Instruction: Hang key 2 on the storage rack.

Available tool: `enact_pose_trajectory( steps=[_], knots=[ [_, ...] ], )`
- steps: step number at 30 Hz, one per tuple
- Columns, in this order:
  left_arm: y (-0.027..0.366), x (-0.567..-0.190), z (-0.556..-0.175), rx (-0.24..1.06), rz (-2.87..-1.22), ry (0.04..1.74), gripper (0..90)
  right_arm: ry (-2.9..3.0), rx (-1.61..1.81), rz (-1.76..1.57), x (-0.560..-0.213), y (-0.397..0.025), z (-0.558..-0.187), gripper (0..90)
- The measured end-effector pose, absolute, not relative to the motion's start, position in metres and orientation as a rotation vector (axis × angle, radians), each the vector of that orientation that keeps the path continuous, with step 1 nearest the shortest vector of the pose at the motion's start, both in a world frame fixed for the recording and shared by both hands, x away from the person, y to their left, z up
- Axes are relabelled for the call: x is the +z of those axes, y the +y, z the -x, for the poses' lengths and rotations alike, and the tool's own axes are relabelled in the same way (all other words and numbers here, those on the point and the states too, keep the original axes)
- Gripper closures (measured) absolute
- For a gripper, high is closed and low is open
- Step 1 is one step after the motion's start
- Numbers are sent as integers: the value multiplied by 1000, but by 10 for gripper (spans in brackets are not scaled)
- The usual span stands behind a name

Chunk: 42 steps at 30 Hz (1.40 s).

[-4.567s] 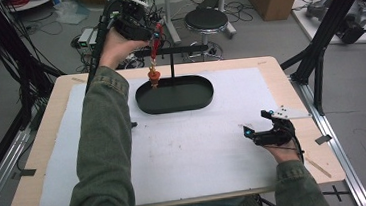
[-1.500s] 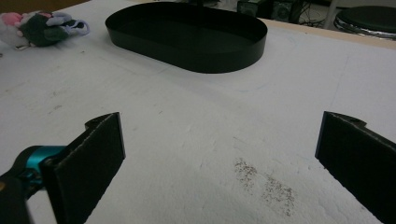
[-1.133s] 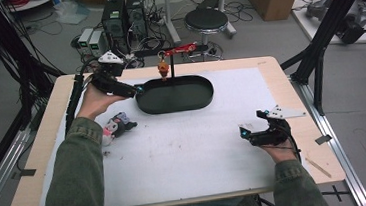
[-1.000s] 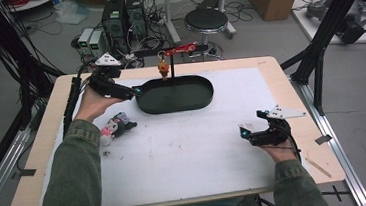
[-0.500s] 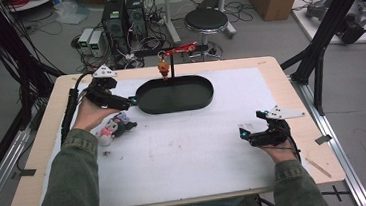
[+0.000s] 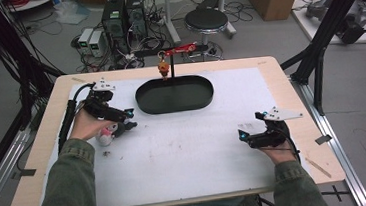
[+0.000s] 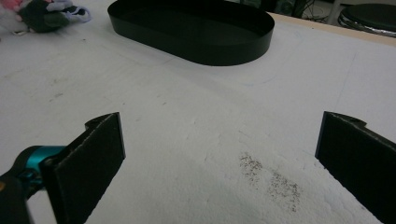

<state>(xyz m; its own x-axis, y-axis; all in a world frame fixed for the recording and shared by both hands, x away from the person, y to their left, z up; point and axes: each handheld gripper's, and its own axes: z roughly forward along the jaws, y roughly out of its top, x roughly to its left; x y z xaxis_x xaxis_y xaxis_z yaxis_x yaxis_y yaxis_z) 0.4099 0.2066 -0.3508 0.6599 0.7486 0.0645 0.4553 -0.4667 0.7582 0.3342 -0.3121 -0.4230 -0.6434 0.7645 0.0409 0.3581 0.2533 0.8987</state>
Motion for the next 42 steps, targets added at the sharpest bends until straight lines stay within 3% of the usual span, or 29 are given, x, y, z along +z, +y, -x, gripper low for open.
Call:
enact_pose_trajectory(
  steps=[11, 29, 33, 37, 42],
  knots=[
    [237, -386, -398, 475, -2196, 1049, 17, 2134, 1359, -1015, -424, -312, -336, 4],
    [248, -418, -396, 362, -2287, 1112, 35, 2139, 1355, -1016, -424, -311, -334, 4],
    [249, -419, -396, 325, -2315, 1114, 174, 2148, 1357, -1021, -424, -311, -334, 4],
    [245, -421, -394, 350, -2400, 1120, 433, 2160, 1354, -1024, -425, -311, -335, 4],
    [242, -418, -393, 394, -2409, 1118, 490, 2157, 1354, -1024, -425, -311, -336, 4]
  ],
)
